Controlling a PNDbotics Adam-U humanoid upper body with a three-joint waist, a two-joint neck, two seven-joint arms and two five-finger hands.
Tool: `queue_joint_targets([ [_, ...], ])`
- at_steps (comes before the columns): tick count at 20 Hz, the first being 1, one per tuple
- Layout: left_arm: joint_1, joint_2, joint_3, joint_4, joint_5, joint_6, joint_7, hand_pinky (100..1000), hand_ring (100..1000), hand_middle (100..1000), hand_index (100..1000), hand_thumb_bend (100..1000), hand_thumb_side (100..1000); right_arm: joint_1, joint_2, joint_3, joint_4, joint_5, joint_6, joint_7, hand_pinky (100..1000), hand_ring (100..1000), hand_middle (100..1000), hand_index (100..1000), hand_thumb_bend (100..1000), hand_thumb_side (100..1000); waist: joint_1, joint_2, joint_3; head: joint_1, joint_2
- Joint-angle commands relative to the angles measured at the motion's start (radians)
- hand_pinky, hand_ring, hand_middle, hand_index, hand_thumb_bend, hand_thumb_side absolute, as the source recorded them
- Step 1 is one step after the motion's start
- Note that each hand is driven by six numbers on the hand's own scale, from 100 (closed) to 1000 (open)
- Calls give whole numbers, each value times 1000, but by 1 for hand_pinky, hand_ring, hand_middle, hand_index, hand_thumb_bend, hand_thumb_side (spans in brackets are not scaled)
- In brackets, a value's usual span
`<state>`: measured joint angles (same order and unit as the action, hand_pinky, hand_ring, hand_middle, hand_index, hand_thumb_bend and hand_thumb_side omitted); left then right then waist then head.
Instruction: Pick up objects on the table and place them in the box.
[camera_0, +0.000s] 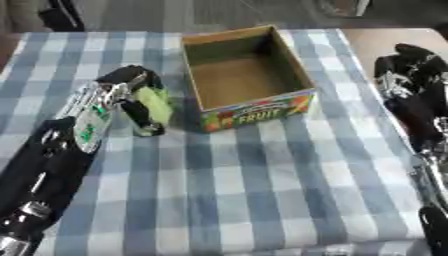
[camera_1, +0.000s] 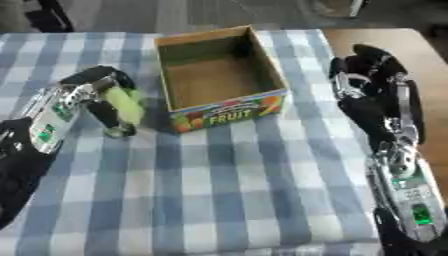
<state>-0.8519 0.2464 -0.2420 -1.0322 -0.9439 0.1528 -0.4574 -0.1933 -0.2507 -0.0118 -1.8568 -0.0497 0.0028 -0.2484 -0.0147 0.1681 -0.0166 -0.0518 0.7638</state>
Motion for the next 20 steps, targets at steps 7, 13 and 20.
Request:
queue_joint_targets([
  [7,-14,26,9,-115,23,7,7,241,301,414,548,558,100,-9,-10,-9,-14,-4,-2,-1,628,689,623,759,282,253,-3,-16,-1,-2,6],
  [13,-26,55,24,-246,135,-3,-91,232,295,409,549,561,100,-8,-11,-10,-14,-3,-2,-2,628,689,624,758,281,253,-3,-19,0,-5,6],
  [20,-74,39,38,-280,172,47,0,208,280,397,542,562,100,-9,-11,-2,-12,-7,-1,5,628,688,624,758,280,253,-4,-23,-11,3,6],
])
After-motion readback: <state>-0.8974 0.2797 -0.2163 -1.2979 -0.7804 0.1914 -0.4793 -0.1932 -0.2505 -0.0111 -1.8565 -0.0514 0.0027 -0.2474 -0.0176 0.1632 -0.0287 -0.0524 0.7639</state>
